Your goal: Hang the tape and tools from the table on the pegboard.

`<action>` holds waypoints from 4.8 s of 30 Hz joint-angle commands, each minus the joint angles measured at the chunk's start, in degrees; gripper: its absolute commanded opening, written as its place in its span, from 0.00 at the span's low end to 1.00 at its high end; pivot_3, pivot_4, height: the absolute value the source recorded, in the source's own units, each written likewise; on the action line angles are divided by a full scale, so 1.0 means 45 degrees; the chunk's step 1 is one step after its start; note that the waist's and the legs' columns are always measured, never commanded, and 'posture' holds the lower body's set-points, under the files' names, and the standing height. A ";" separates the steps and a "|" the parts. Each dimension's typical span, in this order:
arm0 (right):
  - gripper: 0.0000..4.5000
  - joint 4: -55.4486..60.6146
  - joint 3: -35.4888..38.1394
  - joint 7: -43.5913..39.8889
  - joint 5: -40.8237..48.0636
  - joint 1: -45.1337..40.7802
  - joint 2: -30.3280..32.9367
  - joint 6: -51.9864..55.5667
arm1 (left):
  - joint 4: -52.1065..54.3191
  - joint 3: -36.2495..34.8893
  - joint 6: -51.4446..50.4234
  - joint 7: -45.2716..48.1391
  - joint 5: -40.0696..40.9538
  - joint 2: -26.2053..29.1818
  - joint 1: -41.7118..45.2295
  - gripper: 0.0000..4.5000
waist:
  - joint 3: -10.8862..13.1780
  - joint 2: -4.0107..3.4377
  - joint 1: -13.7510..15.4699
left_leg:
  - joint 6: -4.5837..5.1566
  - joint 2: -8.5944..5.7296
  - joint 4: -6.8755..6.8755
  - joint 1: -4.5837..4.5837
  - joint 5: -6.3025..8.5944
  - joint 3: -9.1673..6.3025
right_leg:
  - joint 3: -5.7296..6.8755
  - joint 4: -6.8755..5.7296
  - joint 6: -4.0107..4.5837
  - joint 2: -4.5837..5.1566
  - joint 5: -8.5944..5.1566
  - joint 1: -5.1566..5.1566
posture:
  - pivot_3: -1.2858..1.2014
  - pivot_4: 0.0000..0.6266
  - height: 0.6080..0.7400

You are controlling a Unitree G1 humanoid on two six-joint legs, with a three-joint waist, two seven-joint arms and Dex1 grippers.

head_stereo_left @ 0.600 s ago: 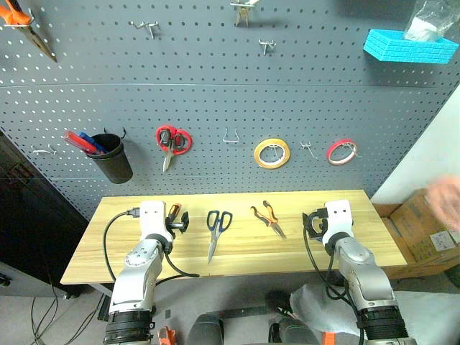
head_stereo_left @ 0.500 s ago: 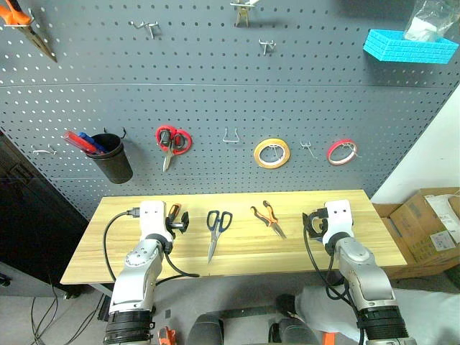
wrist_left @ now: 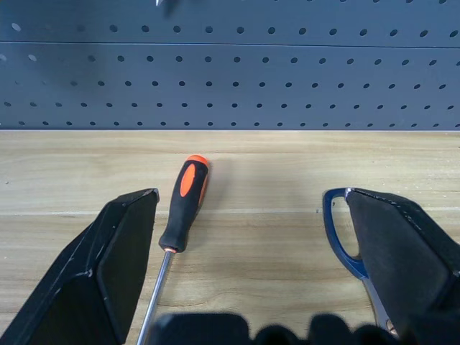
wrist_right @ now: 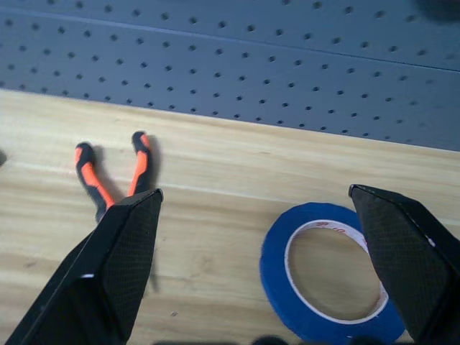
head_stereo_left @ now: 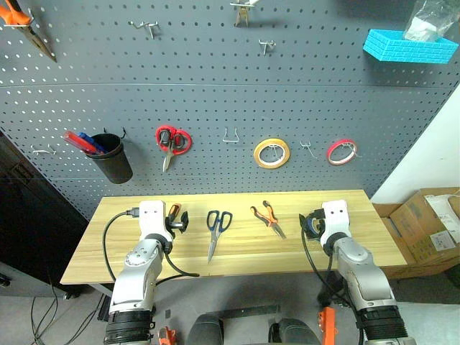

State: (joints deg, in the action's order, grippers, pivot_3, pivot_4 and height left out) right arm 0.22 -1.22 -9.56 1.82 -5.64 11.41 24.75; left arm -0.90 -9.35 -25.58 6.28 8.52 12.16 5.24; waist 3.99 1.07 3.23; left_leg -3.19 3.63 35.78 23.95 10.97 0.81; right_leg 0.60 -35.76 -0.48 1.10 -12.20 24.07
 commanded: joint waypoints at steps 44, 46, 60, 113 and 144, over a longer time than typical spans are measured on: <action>1.00 -0.7960 -0.1037 -0.8083 0.0221 -0.6254 0.4060 0.0427 | -0.0212 0.5186 -0.3993 0.5530 0.2796 -0.2592 0.3005 0.99 | 0.2756 0.0129 -0.0430 | 0.0198 -0.0011 0.0069 0.0121 0.0020 -0.0075 | -0.0032 -0.0132 -0.0047 -0.0049 -0.0095 0.0033 | 0.56 0.54 1.00; 1.00 -0.7208 -0.0893 -0.8189 0.0396 -0.6222 0.4125 0.0942 | -0.0199 0.5119 -0.3956 0.5562 0.2789 -0.2503 0.2976 0.99 | 0.2790 0.0104 -0.0430 | 0.0198 -0.0011 0.0066 0.0130 0.0020 -0.0076 | -0.0031 -0.0133 -0.0057 -0.0049 -0.0090 0.0042 | 0.56 0.53 1.00; 1.00 -1.0167 -0.1113 -0.7574 -0.0453 -0.7094 0.4060 -0.0891 | -0.0575 0.4938 -0.3595 0.5615 0.2883 -0.2765 0.3479 0.99 | 0.2864 0.0071 -0.0410 | 0.0196 -0.0042 0.0056 0.0210 0.0022 -0.0068 | -0.0034 -0.0258 -0.0136 -0.0024 -0.0160 0.0182 | 0.57 0.52 1.00; 0.12 0.0168 -0.1222 0.0317 -0.5381 -0.2193 0.3011 -0.6084 | 0.1919 0.0356 -0.6598 0.5622 0.8079 -0.0840 0.6063 1.00 | 0.1568 0.0209 -0.0713 | 0.0030 -0.0095 0.0130 0.0152 -0.0024 -0.0152 | -0.0016 -0.0250 -0.0153 -0.0013 -0.0162 0.0041 | 0.53 0.11 1.00; 0.99 -0.1672 -0.0311 -0.2821 -0.0908 -0.2905 0.2294 -0.3526 | 0.2334 0.1282 -0.5276 0.4888 0.7037 -0.0263 0.4650 1.00 | 0.1233 0.0181 -0.0605 | 0.0052 -0.0106 0.0123 0.0108 -0.0037 -0.0158 | -0.0046 -0.0307 -0.0123 -0.0015 -0.0103 0.0002 | 0.55 0.16 1.00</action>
State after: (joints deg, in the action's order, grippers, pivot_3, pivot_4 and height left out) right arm -13.30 -3.13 -22.40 -3.26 -20.17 21.79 4.10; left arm 7.26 -4.74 -51.31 28.78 42.01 10.57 26.87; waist 9.54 1.89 0.51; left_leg -2.95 3.15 36.30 24.42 10.81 0.12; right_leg 0.39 -37.14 -1.03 1.03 -12.67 24.08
